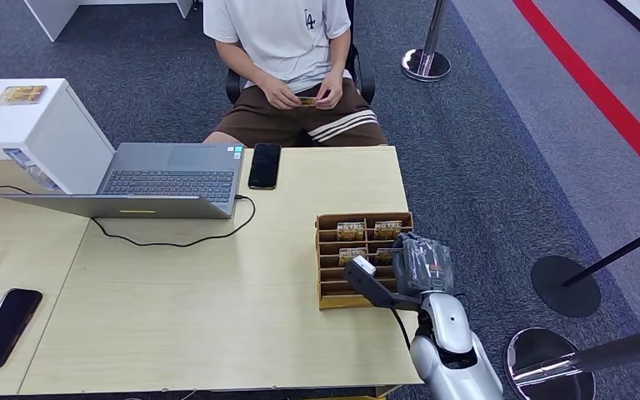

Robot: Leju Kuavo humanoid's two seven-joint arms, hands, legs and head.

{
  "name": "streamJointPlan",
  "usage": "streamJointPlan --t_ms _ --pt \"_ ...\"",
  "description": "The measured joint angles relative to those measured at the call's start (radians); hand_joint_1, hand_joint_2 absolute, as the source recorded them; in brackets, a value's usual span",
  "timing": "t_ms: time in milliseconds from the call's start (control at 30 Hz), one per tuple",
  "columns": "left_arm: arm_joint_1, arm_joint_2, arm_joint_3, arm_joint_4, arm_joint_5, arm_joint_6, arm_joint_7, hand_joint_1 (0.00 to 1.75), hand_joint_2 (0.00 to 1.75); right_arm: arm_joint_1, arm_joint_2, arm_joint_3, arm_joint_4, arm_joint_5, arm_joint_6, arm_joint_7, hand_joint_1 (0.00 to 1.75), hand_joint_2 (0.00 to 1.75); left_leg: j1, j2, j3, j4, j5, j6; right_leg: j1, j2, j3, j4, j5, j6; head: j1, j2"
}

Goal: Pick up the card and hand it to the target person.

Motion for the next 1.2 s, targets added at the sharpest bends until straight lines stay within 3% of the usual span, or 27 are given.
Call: streamJointPlan --t_ms 467,767,967,1200 --pt "-0.001 -0.020 0.015 -0.001 0.015 0.013 -0.005 0.00 1.75 0.038 -0.036 0.004 -0.287 -0.022 0.018 -0.003 1.34 1.75 0.000 -0.001 -0.001 0.001 0.000 0.000 0.000 -0.001 -0.001 0.000 -0.001 0.000 0.000 0.000" --pt "-0.002 -0.020 0.018 -0.002 0.015 0.008 -0.013 0.00 1.75 -0.013 -0.079 0.022 -0.339 -0.108 0.000 -0.065 1.34 1.75 0.000 0.000 0.000 0.000 0.000 0.000 0.000 0.000 0.000 0.000 0.000 0.000 0.000 0.000" --pt "-0.004 -0.017 0.006 -0.002 0.003 0.004 -0.022 0.00 1.75 -0.115 -0.085 0.027 -0.263 -0.219 0.010 -0.127 1.34 1.75 0.000 0.001 0.000 0.000 0.000 0.000 0.000 0.001 -0.001 0.000 0.000 0.000 0.000 0.000" --pt "-0.007 -0.014 -0.004 -0.001 -0.009 -0.001 -0.020 0.00 1.75 -0.340 -0.032 0.060 -0.010 -0.280 0.021 -0.158 1.34 1.75 0.000 0.005 0.000 0.000 0.000 0.000 0.000 0.005 -0.001 0.000 0.002 0.000 0.000 0.000"
